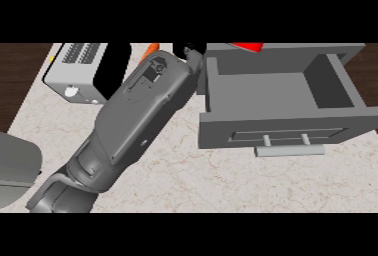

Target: Pick up the can, place it into the drawer and close the drawer

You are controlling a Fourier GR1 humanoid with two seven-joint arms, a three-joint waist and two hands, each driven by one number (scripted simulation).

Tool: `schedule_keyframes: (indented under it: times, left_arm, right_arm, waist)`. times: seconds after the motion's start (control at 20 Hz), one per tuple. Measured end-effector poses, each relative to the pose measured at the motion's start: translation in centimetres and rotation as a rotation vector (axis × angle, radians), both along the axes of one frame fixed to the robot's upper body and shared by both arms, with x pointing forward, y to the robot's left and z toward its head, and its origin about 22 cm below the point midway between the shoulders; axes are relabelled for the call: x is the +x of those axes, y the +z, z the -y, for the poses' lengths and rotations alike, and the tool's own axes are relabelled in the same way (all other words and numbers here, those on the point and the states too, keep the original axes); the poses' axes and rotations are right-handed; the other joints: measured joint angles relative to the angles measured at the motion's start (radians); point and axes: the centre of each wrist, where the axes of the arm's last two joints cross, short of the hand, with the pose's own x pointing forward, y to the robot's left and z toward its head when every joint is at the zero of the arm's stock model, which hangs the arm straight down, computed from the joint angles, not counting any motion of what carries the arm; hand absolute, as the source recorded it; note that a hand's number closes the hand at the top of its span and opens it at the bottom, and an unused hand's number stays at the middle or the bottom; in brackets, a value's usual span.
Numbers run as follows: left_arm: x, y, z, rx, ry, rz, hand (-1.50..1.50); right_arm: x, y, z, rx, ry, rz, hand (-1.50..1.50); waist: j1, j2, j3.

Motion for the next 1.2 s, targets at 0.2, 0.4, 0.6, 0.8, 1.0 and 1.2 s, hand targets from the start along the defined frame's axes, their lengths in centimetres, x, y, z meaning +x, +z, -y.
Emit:
schedule_keyframes:
  times: [0.2, 0.4, 0.6, 0.8, 1.0, 1.2]
  left_arm:
    - [0.3, 0.0, 1.0, 0.005, 0.003, -0.013, 1.50]
    - [0.6, 0.1, 1.9, 0.022, 0.006, -0.022, 1.50]
    - [0.7, -0.2, 2.4, 0.043, 0.017, -0.034, 1.50]
    - [0.8, -0.9, 2.7, 0.058, 0.030, -0.053, 1.50]
    - [1.2, -1.6, 2.7, 0.086, 0.042, -0.072, 1.50]
    - [1.3, -2.4, 2.7, 0.112, 0.065, -0.078, -1.50]
  right_arm:
    - [0.1, 0.2, -0.4, 0.002, 0.013, 0.002, -1.50]
    - [0.0, 0.6, -0.5, -0.003, 0.022, 0.003, -1.50]
    - [0.6, 1.0, -0.8, 0.000, 0.024, 0.011, -1.50]
    - [0.8, 0.8, -0.6, 0.007, 0.034, 0.010, -1.50]
    - [1.1, 1.1, -1.1, 0.002, 0.032, 0.013, -1.50]
    - [1.1, 1.4, -1.3, 0.002, 0.039, 0.015, -1.50]
  waist:
    - [-0.008, 0.002, 0.000]
    - [-0.019, 0.004, 0.000]
    - [-0.026, 0.006, 0.001]
    - [-0.036, 0.008, 0.001]
    - [-0.037, 0.010, 0.001]
    - [-0.043, 0.011, 0.001]
